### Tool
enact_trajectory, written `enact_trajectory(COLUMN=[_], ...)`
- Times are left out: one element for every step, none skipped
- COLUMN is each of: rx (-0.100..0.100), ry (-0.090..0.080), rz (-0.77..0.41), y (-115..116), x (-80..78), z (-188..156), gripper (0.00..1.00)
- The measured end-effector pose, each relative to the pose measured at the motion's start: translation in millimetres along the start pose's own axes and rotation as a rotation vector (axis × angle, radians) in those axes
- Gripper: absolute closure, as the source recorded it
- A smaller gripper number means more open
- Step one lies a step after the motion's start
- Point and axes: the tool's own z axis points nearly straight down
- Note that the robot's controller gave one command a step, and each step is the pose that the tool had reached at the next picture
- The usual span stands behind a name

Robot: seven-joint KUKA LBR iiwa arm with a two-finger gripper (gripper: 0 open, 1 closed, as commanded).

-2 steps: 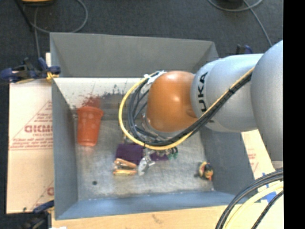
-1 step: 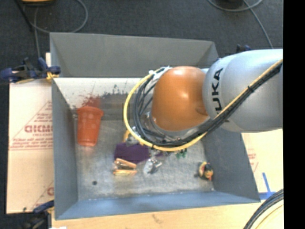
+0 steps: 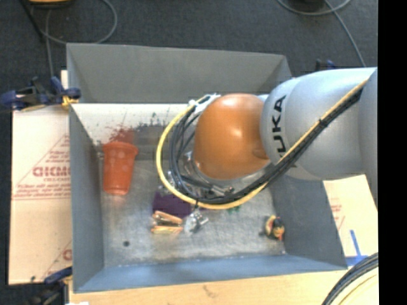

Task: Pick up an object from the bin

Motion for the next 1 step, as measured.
enact_trajectory(rx=[-0.007], ry=[0.016], rz=[-0.202], y=[-2.0], x=[19.1], z=[43.9], gripper=[0.00])
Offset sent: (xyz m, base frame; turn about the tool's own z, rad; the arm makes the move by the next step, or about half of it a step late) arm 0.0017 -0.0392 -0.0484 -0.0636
